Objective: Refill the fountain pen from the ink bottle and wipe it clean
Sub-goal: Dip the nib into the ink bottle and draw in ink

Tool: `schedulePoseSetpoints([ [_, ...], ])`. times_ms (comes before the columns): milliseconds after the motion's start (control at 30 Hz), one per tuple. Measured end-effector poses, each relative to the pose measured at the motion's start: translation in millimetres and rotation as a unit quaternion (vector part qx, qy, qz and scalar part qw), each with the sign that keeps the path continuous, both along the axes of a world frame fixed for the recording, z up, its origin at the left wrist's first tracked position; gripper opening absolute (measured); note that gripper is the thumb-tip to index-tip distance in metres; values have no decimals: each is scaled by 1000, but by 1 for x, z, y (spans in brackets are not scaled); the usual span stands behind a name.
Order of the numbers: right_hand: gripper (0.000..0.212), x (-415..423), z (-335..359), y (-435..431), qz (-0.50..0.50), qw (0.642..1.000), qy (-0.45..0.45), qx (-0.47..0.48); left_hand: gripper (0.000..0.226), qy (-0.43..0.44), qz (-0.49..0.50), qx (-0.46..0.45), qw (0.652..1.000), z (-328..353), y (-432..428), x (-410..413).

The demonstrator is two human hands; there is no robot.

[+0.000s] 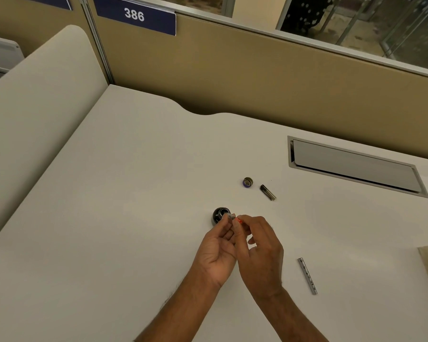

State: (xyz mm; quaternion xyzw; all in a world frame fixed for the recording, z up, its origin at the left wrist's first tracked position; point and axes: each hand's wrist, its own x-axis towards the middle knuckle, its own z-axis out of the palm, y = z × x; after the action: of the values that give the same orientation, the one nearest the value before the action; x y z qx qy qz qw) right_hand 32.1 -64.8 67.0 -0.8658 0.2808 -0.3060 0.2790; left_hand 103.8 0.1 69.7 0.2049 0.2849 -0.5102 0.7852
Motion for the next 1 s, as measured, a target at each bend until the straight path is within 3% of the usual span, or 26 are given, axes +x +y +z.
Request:
schedulePoseSetpoints([
  [1000, 16, 3, 1, -8, 24, 1000, -11, 14, 21, 27, 30, -8, 999, 13, -5, 1],
])
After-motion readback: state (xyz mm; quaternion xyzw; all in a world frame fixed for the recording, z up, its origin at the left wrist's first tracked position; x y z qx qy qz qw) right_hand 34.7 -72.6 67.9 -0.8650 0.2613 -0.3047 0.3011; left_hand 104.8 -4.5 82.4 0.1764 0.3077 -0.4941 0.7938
